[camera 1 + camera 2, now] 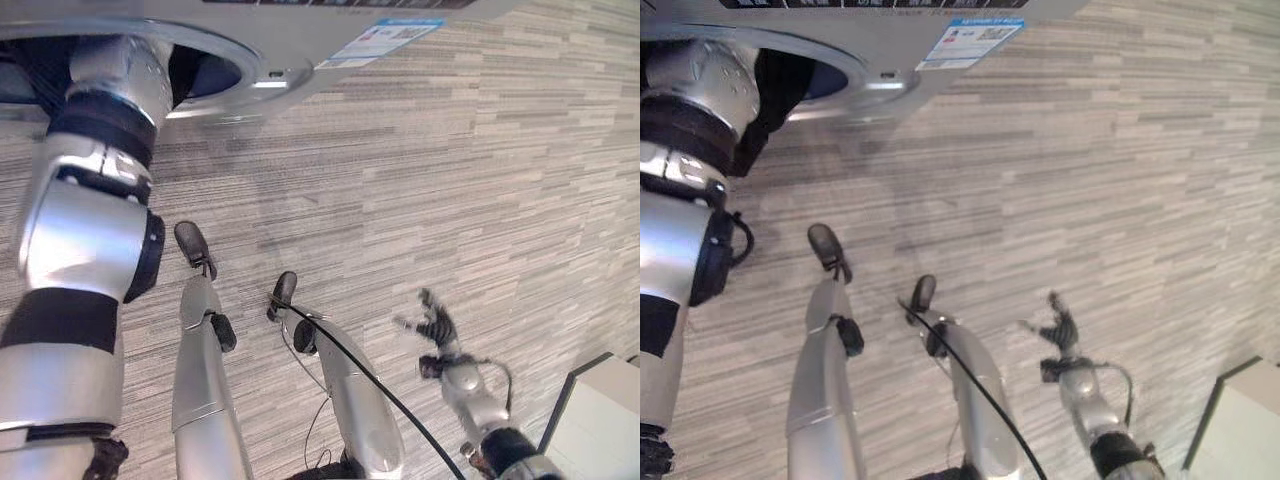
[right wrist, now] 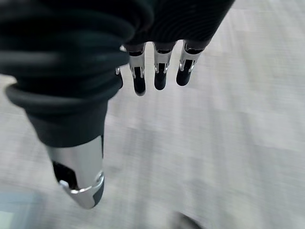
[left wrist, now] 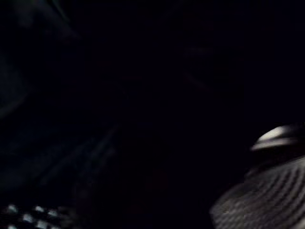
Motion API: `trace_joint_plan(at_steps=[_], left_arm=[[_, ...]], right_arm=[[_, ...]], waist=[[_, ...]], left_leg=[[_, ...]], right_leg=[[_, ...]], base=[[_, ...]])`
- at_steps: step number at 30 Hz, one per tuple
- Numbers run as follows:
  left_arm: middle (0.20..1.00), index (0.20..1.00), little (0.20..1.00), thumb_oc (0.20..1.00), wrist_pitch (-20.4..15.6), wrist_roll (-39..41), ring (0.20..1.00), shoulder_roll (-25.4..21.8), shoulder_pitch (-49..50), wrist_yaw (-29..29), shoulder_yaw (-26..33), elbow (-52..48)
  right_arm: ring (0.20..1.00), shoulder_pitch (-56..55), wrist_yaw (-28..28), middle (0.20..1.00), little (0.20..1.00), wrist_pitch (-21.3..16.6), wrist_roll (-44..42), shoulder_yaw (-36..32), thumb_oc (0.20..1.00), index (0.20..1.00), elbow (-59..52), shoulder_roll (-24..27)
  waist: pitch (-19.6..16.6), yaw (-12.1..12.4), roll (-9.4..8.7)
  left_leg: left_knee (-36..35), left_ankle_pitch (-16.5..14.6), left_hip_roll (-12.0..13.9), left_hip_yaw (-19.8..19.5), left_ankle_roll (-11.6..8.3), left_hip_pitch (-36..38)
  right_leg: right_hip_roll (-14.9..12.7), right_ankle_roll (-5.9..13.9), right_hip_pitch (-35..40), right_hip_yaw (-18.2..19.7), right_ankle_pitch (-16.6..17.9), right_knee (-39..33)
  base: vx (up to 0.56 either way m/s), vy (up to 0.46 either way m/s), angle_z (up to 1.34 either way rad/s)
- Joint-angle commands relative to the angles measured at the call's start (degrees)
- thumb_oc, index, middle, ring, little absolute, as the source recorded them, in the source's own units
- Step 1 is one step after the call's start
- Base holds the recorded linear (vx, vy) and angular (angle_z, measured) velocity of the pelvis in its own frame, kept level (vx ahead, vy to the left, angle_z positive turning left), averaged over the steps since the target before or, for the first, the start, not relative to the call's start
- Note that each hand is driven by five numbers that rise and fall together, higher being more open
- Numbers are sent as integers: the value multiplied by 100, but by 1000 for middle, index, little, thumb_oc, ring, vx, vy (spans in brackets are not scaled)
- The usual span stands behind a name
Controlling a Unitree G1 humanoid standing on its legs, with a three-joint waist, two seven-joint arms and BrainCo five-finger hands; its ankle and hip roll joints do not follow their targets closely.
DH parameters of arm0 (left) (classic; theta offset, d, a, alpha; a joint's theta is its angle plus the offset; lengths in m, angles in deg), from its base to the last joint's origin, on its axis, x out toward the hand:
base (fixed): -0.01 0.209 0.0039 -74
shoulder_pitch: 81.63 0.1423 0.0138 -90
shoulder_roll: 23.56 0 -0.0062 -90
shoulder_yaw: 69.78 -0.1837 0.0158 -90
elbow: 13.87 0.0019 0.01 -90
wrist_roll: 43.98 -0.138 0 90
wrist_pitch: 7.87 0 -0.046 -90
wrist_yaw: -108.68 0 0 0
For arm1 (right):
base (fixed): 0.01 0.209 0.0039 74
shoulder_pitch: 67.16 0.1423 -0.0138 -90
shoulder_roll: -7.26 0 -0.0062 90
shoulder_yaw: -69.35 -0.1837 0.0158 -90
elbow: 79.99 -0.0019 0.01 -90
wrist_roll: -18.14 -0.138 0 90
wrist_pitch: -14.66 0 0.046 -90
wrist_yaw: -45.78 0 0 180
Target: Grab the laundry basket,head to the washer,open it,put in the laundry and shut it.
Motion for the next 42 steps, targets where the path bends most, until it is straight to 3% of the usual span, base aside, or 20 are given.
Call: trace_joint_plan(at_steps=[1, 3, 5, 6, 7, 11, 13, 14, 15, 18, 23, 25, 28, 30, 31, 32, 34, 35, 38, 42], left_arm=[[200, 200, 200, 200, -474, 138, 200, 203, -1406, -268, 122, -875], [200, 200, 200, 200, -1005, -110, 200, 311, -1633, -20, -25, -1995], [200, 200, 200, 200, -1107, -787, 200, 329, -1520, 326, -114, -2634], [514, 514, 514, 514, -955, -1065, 514, 280, -1516, 333, -272, -2534], [1000, 1000, 1000, 1000, -759, -1031, 1000, 278, -1437, 132, -435, -2382], [1000, 1000, 1000, 1000, 273, -1464, 1000, 88, -1699, -1012, -1309, -777], [1000, 1000, 1000, 1000, 726, -3091, 1000, -114, -1717, -1348, -1875, -130], [1000, 1000, 1000, 1000, 965, -4529, 1000, 93, -2052, -1093, -2513, 165], [1000, 1000, 1000, 1000, 966, -4551, 1000, 116, -2077, -1089, -2529, 185], [1000, 1000, 1000, 1000, 1163, -7764, 1000, 273, -2258, -650, -4061, -72], [1000, 1000, 1000, 1000, 1548, -10290, 1000, 393, -1794, -697, -4797, -787], [1000, 1000, 1000, 1000, 1790, -10396, 1000, 657, -1689, -655, -4567, -518], [1000, 1000, 1000, 1000, 1912, -9616, 1000, 757, -1409, -499, -3440, -935], [1000, 1000, 1000, 1000, 1892, -9137, 1000, 573, -940, -281, -2582, -1735], [1000, 1000, 1000, 1000, 1771, -8650, 1000, 380, 6, 27, -1505, -2920], [1000, 1000, 1000, 1000, 1787, -8667, 1000, 331, 79, 5, -1455, -3002], [1000, 1000, 1000, 1000, 1491, -8208, 1000, 125, 1433, 227, -543, -4095], [1000, 1000, 1000, 1000, 1506, -8225, 1000, 90, 1509, 201, -491, -4176], [1000, 1000, 1000, 1000, 1081, -7827, 1000, 126, 3326, 234, 426, -5453], [1000, 1000, 1000, 1000, 478, -6654, 1000, 408, 5454, -109, 1015, -6690]], right_arm=[[1000, -713, 39, 1000, 1000, 2, -234, -321, 1000, 1000, -66, 561], [1000, -982, 7, 1000, 1000, 36, -81, -411, 1000, 1000, -433, 642], [1000, -1207, -35, 1000, 1000, 75, 89, -510, 1000, 1000, -657, 775], [1000, -1230, -61, 1000, 1000, 86, 127, -557, 1000, 1000, -620, 870], [1000, -1249, -114, 1000, 1000, 98, 87, -619, 1000, 1000, -606, 917], [1000, -1161, -360, 1000, 1000, 197, -54, -754, 1000, 1000, -359, 1074], [1000, -1169, -466, 1000, 1000, 242, -61, -819, 1000, 1000, -133, 1060], [1000, -1178, -592, 1000, 1000, 216, -41, -736, 1000, 1000, 43, 1073], [1000, -1159, -593, 1000, 1000, 210, -42, -736, 1000, 1000, 55, 1053], [1000, -1125, -709, 1000, 1000, -17, 112, -524, 1000, 1000, 94, 1109], [1000, -920, -511, 1000, 1000, -341, 113, -282, 1000, 1000, 202, 1247], [1000, -872, -389, 1000, 1000, -344, 167, -157, 1000, 1000, 154, 1234], [1000, -992, -315, 1000, 1000, -250, 252, -178, 1000, 1000, 3, 1105], [1000, -1008, -275, 1000, 1000, -209, 280, -126, 1000, 1000, 120, 927], [1000, -812, -303, 1000, 1000, -130, 284, 110, 1000, 1000, 367, 610], [1000, -808, -301, 1000, 1000, -144, 280, 142, 1000, 1000, 391, 631], [1000, -482, -283, 1000, 1000, -72, 238, 289, 1000, 1000, 603, 320], [1000, -478, -280, 1000, 1000, -79, 239, 317, 1000, 1000, 620, 333], [1000, 80, -72, 1000, 1000, -35, 271, 441, 1000, 1000, 926, -12], [1000, 1022, 381, 1000, 1000, 79, 203, 388, 1000, 1000, 1557, -369]], waist=[[-728, -252, 529], [-798, -290, 533], [-863, -302, 525], [-902, -275, 556], [-902, -246, 582], [-849, -59, 760], [-761, 35, 842], [-745, 26, 866], [-738, 28, 849], [-734, -65, 788], [-684, -98, 811], [-684, -155, 787], [-641, -66, 785], [-607, 70, 811], [-520, 304, 841], [-535, 280, 858], [-404, 548, 896], [-418, 527, 909], [-258, 830, 1025], [-94, 1259, 1225]], left_leg=[[463, -1259, -7, 85, -514, -136], [436, -1309, -6, 178, -518, -141], [405, -1312, -13, 268, -497, -147], [379, -1315, -9, 288, -490, -141], [361, -1327, -15, 307, -491, -110], [320, -1310, -63, 389, -456, -7], [306, -1288, -95, 439, -451, 33], [289, -1276, -108, 436, -449, 35], [283, -1262, -111, 439, -443, 27], [230, -1261, -77, 385, -450, 23], [123, -1262, -58, 276, -419, 30], [80, -1238, -39, 250, -414, 53], [64, -1210, -33, 182, -411, 68], [66, -1193, -54, 136, -418, 76], [51, -1196, -94, 58, -446, 153], [41, -1178, -92, 63, -442, 160], [34, -1168, -143, 12, -471, 218], [29, -1152, -140, 16, -465, 218], [22, -1112, -210, -30, -474, 267], [69, -1080, -336, -124, -450, 258]], right_leg=[[-237, 371, 1216, -64, 564, -1389], [-263, 521, 1340, 41, 844, -1640], [-288, 584, 1468, 110, 1037, -1843], [-306, 600, 1547, 133, 1084, -1905], [-330, 639, 1636, 166, 1172, -1972], [-368, 623, 1823, 181, 1168, -2090], [-390, 601, 1834, 133, 1081, -2087], [-392, 587, 1776, 105, 1031, -2059], [-394, 584, 1769, 99, 1033, -2061], [-381, 603, 1620, 129, 1028, -2013], [-363, 608, 1410, 144, 966, -1851], [-349, 603, 1352, 149, 940, -1787], [-342, 597, 1358, 90, 861, -1759], [-334, 566, 1390, 29, 786, -1737], [-304, 442, 1426, -14, 570, -1669], [-301, 433, 1429, -19, 572, -1669], [-291, 334, 1444, -86, 401, -1586], [-289, 328, 1444, -91, 407, -1586], [-289, 246, 1430, -166, 297, -1438], [-324, 188, 1311, -256, 177, -1097]], base=[[18, 73, -25], [12, 51, -23], [-6, 46, -19], [-6, 56, -15], [-12, 47, -16], [-23, 44, -17], [-35, 52, -4], [-33, 28, -3], [-41, 17, -1], [-33, 7, 7], [-15, 12, 9], [-9, -10, 11], [2, -56, 1], [15, -101, -3], [14, -79, 0], [18, -75, 3], [9, -49, 7], [8, -42, 4], [-1, -10, 6], [10, -9, 20]])
